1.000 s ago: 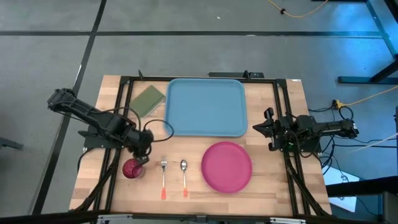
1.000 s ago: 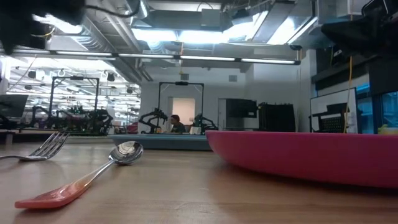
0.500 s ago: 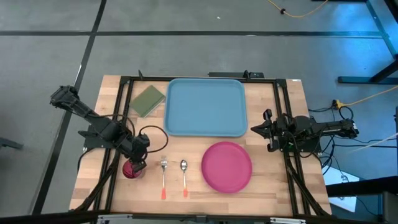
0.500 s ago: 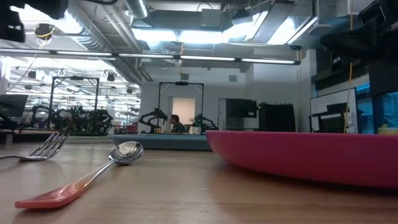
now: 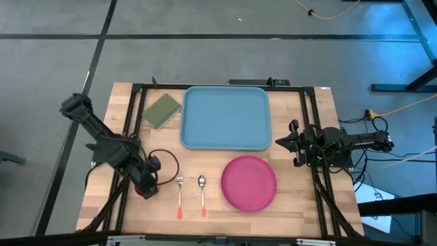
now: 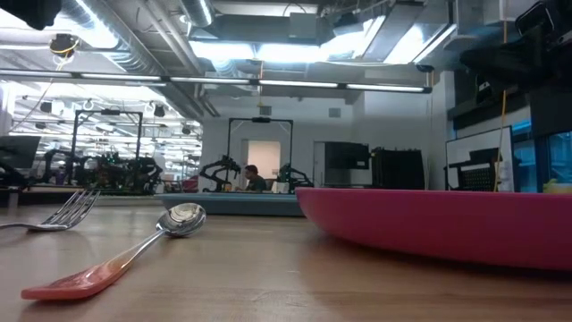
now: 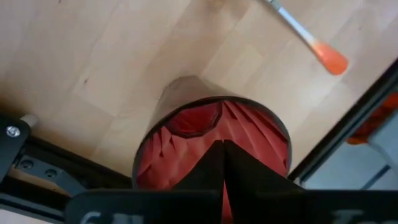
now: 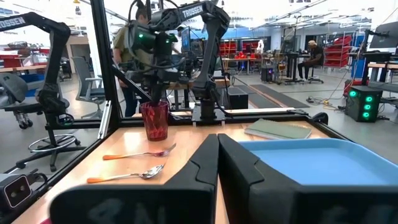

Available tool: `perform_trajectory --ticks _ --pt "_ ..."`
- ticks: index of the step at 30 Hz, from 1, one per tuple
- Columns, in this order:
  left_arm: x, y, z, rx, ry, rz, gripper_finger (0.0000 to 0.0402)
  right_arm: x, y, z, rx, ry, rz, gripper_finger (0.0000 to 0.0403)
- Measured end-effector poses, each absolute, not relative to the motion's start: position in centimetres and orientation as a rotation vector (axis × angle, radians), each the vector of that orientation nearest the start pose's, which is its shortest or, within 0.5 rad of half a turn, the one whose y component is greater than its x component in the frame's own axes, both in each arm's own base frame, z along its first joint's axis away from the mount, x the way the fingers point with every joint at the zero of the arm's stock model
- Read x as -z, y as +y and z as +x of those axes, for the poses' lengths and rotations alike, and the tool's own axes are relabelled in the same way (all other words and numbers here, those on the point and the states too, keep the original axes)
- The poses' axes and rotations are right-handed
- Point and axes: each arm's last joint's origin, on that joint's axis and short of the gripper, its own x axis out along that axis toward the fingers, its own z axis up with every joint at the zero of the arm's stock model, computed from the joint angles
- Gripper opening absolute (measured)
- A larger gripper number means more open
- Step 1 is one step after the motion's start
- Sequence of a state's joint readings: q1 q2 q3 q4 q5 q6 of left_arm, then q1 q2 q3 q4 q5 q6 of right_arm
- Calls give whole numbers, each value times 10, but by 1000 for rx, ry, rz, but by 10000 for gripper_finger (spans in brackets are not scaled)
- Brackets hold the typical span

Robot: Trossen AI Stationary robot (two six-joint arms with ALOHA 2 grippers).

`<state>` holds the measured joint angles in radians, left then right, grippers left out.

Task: Pick and place plate/cup/fork/spoon on tray
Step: Put the purple cup on the top left of the blue tray

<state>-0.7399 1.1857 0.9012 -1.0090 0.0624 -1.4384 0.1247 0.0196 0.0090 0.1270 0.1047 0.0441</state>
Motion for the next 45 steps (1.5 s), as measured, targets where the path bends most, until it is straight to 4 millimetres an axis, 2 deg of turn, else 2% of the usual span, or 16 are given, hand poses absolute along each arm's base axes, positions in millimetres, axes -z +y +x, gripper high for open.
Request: perform_trajectory --ticks 7,14,28,45 --pt "-228 -145 156 -364 1453 -704 1 -177 9 97 -23 -114 57 14" --pt "-218 -142 167 -414 1467 -685 1 -177 9 97 -23 -113 57 14" --pt "-218 -113 188 -359 1351 -437 1 -177 9 97 -22 -109 60 14" --pt "-220 -75 206 -450 1219 -145 1 -174 9 97 -22 -82 61 14"
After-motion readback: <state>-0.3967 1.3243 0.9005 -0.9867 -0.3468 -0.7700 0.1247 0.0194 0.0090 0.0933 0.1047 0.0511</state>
